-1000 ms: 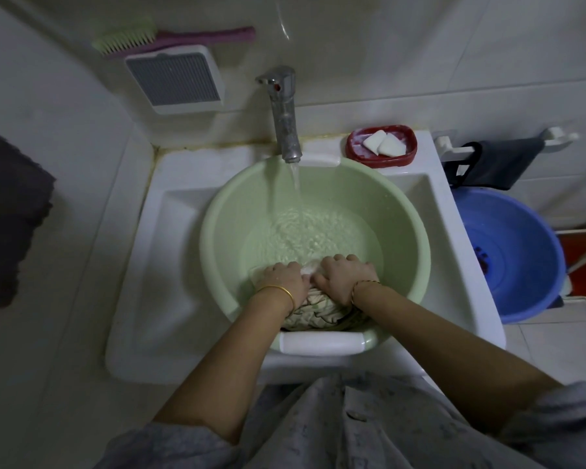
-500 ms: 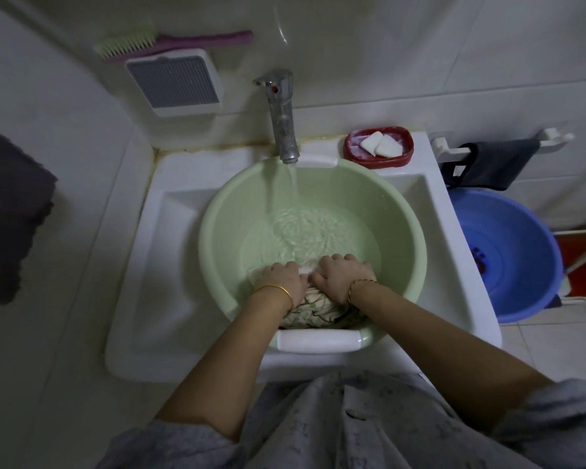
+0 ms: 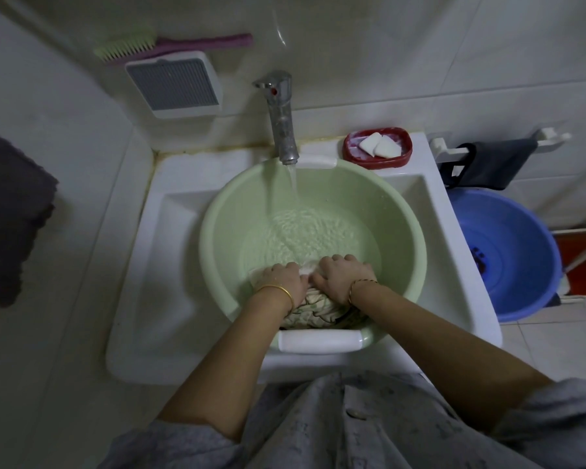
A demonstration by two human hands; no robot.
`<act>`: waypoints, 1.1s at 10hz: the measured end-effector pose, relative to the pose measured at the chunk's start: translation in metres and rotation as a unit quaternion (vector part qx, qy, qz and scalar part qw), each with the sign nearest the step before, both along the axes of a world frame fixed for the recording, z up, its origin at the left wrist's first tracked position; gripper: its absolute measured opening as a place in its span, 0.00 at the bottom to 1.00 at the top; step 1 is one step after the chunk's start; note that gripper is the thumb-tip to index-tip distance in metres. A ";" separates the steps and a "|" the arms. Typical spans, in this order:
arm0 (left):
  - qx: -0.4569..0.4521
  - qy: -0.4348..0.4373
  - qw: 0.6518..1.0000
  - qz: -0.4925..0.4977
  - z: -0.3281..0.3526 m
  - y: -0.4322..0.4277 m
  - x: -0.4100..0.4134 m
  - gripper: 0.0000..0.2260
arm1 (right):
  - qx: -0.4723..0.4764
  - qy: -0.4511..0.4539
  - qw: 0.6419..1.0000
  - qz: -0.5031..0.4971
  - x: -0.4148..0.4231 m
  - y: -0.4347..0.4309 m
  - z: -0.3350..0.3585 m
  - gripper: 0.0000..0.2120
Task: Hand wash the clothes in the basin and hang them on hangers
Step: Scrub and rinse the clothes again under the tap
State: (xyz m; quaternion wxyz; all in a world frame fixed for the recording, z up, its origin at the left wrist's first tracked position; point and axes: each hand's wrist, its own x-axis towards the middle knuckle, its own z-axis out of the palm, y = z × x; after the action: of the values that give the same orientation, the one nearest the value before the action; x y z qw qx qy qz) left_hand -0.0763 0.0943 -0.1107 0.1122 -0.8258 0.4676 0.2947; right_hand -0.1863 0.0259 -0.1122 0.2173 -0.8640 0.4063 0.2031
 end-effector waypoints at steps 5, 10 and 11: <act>-0.001 0.006 1.000 0.004 -0.001 0.000 0.001 0.21 | -0.005 0.001 1.000 0.003 0.000 0.000 -0.002 0.23; 0.001 0.004 1.000 0.000 -0.004 0.000 0.001 0.21 | -0.008 -0.001 1.000 0.006 0.000 -0.001 -0.002 0.23; 0.002 0.002 1.000 -0.002 -0.005 0.000 0.002 0.21 | -0.008 -0.003 1.000 0.005 -0.001 0.000 -0.001 0.23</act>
State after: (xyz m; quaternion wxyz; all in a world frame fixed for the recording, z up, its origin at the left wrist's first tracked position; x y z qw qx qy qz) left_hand -0.0746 0.0941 -0.1153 0.1136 -0.8238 0.4690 0.2974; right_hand -0.1871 0.0255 -0.1135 0.2107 -0.8681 0.4032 0.1987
